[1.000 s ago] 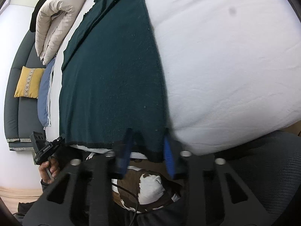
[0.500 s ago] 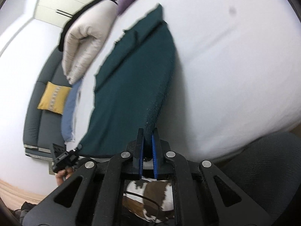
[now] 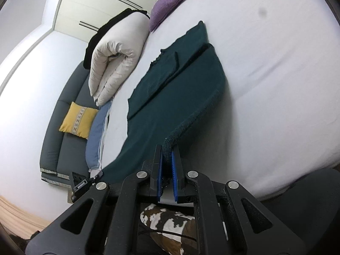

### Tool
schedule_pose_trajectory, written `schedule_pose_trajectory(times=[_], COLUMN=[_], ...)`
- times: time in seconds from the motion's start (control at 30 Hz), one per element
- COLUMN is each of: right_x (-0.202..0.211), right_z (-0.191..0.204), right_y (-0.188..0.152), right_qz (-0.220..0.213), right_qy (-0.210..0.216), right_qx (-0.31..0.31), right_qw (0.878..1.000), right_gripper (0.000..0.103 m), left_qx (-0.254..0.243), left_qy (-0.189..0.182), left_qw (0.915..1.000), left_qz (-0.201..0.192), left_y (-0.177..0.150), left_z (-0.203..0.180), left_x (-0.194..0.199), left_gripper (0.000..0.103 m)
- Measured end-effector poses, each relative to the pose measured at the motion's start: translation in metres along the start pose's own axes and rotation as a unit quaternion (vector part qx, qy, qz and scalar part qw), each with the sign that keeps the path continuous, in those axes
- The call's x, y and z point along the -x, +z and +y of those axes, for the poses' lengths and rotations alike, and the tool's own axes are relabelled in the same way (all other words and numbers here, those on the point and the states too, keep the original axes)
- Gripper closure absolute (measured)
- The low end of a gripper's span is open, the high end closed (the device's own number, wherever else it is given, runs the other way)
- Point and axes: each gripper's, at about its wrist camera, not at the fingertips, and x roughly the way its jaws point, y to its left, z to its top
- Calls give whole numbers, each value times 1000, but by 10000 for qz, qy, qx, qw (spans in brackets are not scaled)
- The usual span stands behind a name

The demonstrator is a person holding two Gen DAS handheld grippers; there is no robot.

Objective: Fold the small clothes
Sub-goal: 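Lift the held hem with both grippers and fold it over toward the collar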

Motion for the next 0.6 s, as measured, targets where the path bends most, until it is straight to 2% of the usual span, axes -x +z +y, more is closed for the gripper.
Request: schedule_pose_trajectory(times=[0.33,0.6], right_x=[-3,-19], right_z=[8,27], right_y=[28,72], right_qz=[-218,-409], right_qy=[259,398], right_qx=[-59,-21], right_qw=[9994,9984], right_gripper=[96,96], left_qx=[81,-43], left_qy=[-253,-356], left_qw=[9995,9989], left_qz=[-165,-317], left_y=[22,68], left_z=[-8,-26], left_x=[-4,-19], left_gripper=[96,96])
